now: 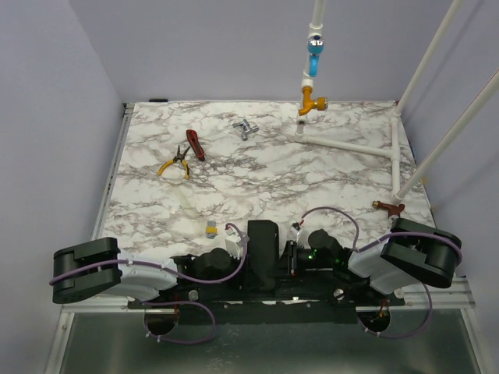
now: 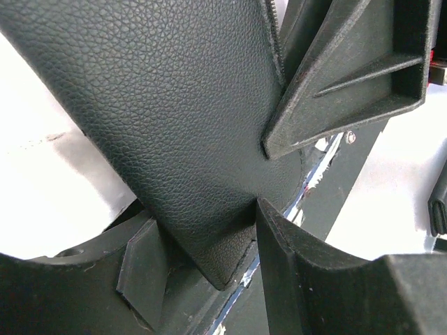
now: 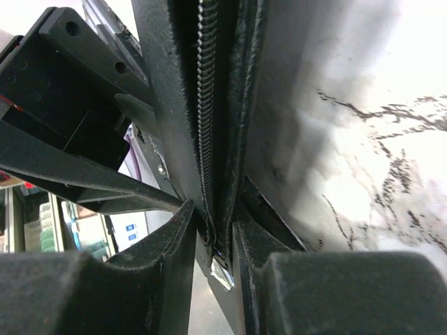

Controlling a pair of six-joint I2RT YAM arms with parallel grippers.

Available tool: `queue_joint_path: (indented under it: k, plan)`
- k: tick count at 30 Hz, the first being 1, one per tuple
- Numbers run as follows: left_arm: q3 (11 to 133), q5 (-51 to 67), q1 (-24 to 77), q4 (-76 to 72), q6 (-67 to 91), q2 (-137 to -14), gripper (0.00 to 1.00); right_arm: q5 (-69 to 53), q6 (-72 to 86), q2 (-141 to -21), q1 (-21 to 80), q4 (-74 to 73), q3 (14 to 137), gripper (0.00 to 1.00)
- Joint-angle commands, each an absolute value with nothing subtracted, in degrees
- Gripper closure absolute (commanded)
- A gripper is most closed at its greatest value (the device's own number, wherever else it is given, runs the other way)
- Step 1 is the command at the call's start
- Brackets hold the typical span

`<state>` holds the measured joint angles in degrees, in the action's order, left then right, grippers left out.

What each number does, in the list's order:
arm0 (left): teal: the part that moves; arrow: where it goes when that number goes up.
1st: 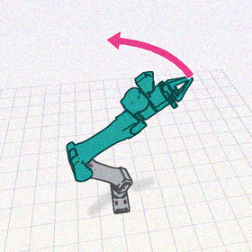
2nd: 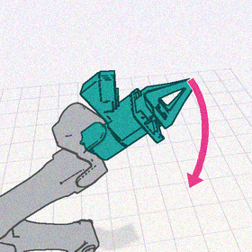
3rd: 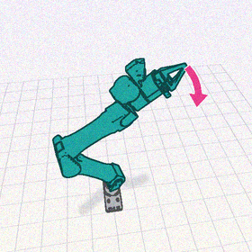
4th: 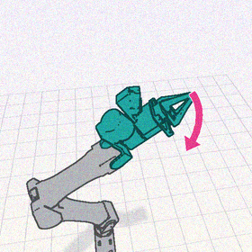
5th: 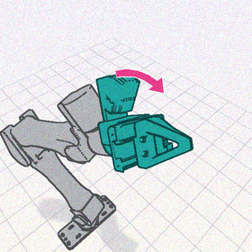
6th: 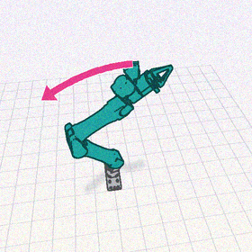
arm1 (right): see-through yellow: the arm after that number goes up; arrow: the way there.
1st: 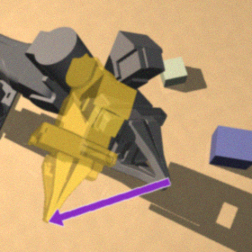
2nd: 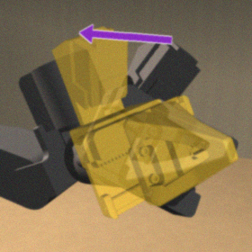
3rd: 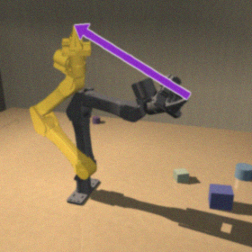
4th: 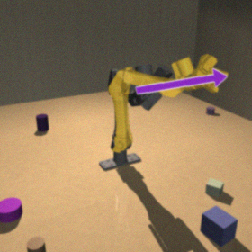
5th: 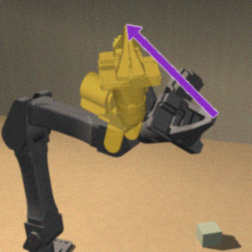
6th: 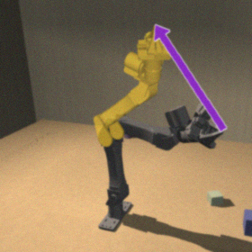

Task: Sort the hair-cutting tools
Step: Zip the hairdressing tool bag at the center of the board.

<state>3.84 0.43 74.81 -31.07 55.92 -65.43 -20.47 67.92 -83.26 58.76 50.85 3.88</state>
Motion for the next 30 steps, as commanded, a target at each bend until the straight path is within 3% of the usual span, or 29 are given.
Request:
queue_joint_path:
  k: [1,4,9,16,20,25,30]
  plan:
    - [4.34,4.31,76.79,-38.79,53.27,-63.32,0.51,-23.19,66.05,-82.72,58.80,65.52,6.25,0.77]
    - [3.28,4.39,76.78,-40.90,52.48,-62.06,0.51,-25.10,65.43,-83.40,58.86,65.81,7.47,0.68]
    - [3.05,4.32,76.73,-42.10,50.28,-58.99,0.51,-28.78,65.35,-87.04,58.84,69.54,9.58,0.67]
    - [4.26,2.62,76.73,-37.35,48.42,-53.87,0.51,-28.90,66.49,-84.55,58.76,71.17,10.24,0.84]
    - [5.97,-3.19,76.73,-25.18,48.29,-44.91,0.41,-27.60,64.66,-74.60,58.12,61.37,12.18,0.89]
    - [7.03,-13.23,76.58,-8.60,48.05,-24.69,0.19,-21.10,55.83,-59.21,57.60,35.93,21.92,0.92]
    - [7.50,-18.01,76.26,-1.07,46.28,-7.87,0.07,-19.96,51.66,-56.48,56.20,27.35,30.99,0.97]
